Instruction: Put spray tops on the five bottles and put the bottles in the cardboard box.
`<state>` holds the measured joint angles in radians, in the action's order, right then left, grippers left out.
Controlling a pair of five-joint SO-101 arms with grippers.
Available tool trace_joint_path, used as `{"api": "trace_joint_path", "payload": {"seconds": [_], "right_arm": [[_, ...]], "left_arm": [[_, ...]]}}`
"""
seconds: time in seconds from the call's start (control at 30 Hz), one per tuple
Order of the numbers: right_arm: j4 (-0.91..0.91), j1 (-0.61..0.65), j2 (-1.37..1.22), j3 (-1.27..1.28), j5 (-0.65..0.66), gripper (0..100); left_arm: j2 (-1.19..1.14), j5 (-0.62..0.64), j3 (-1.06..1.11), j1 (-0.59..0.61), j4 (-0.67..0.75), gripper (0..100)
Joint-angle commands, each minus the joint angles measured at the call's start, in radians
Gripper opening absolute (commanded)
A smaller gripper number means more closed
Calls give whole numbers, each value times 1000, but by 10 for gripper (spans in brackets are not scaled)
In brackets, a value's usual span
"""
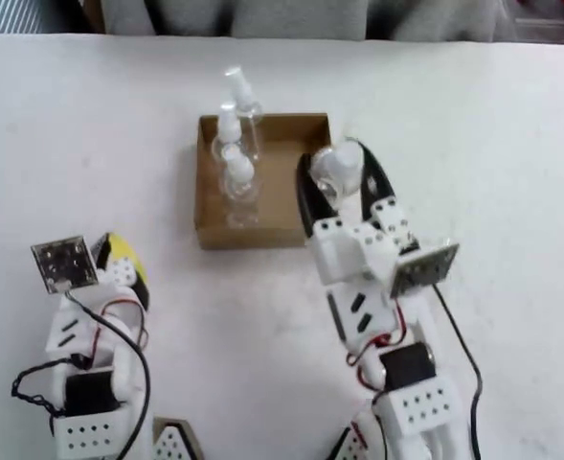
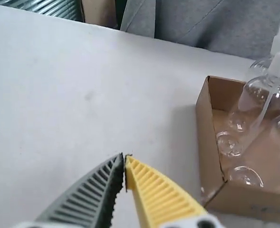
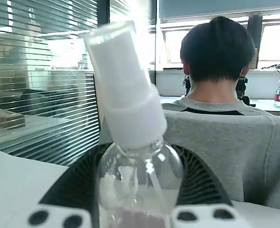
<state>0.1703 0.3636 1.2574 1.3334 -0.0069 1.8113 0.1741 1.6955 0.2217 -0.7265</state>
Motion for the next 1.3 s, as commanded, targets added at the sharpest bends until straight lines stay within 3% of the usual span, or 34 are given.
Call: {"api": "trace_joint_path", "payload": {"seconds": [0.0,0.23,0.67,1.27], "right_arm": [[111,-10,-200,-121,14,16],[288,-12,-527,-219,17,16],[409,-114,-1161,-626,15,16],[472,-94,-1759,-1053,18,16]], "left_arm": [[1,-15,-2,10,-46,23],[-2,-250,-2,12,-124,23],[-2,-261,-2,12,-124,23],[-2,-262,-2,10,-124,23]]}}
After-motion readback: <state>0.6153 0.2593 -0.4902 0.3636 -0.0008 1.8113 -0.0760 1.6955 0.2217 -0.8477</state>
